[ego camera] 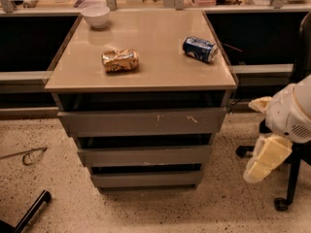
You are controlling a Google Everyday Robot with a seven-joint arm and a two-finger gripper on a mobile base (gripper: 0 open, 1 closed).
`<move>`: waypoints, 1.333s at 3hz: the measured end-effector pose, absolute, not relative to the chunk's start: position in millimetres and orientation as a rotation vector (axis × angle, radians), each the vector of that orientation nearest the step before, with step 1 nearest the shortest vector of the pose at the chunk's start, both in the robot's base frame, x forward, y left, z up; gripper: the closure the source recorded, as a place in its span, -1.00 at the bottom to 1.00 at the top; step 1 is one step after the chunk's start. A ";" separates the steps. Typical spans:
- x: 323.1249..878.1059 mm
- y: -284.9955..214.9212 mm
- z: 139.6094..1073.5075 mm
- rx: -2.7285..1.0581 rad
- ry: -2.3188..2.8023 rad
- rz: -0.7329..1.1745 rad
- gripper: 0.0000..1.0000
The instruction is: Open middle drawer
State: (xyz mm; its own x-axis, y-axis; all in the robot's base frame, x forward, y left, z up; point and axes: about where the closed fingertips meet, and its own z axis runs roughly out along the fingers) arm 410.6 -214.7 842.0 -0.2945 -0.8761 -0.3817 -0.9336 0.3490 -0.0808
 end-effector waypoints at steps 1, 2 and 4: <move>397.1 -198.5 810.0 -1.575 2.263 0.368 -1.00; 397.1 -198.5 809.9 -1.575 2.263 0.368 -1.00; 414.1 -207.2 745.7 -1.544 2.253 0.305 -1.00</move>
Offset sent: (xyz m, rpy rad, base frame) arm -0.0083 0.0100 -0.0209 0.0519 0.0397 0.0035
